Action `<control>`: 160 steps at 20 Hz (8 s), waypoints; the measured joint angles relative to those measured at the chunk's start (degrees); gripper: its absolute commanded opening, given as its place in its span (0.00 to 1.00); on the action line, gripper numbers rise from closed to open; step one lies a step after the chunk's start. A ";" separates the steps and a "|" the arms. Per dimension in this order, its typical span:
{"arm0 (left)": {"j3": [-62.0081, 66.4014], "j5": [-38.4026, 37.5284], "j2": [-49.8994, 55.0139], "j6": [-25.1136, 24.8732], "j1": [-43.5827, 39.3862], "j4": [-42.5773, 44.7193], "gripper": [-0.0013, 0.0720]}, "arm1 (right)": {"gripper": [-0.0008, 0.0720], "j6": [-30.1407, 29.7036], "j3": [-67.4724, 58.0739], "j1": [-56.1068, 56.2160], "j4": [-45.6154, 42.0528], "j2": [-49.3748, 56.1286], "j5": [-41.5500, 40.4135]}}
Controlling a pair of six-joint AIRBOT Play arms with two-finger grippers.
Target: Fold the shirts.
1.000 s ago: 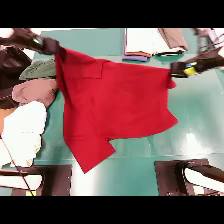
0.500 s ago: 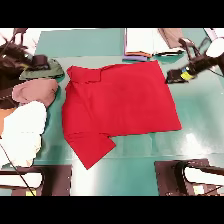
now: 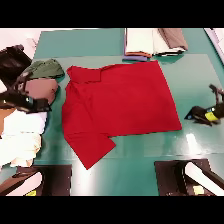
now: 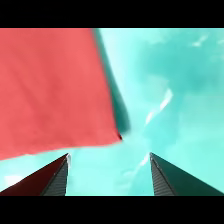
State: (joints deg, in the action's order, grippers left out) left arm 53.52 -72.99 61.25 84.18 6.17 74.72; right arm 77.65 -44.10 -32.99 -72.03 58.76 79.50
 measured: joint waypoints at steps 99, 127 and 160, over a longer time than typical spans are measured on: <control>13.00 0.87 12.81 -5.44 2.29 -4.24 0.67 | 0.63 1.68 -16.00 15.69 2.93 12.33 -2.08; -27.30 1.07 -8.96 1.03 3.78 -9.11 0.67 | 0.03 -2.10 10.27 19.54 4.44 -2.34 -5.90; -12.50 0.17 -18.80 1.25 -2.16 -11.54 0.05 | 0.03 3.19 -7.63 19.78 -5.84 -3.04 2.23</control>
State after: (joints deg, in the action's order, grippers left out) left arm 41.01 -72.82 42.46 85.43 4.01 63.18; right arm 80.84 -51.72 -13.21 -77.87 55.72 81.73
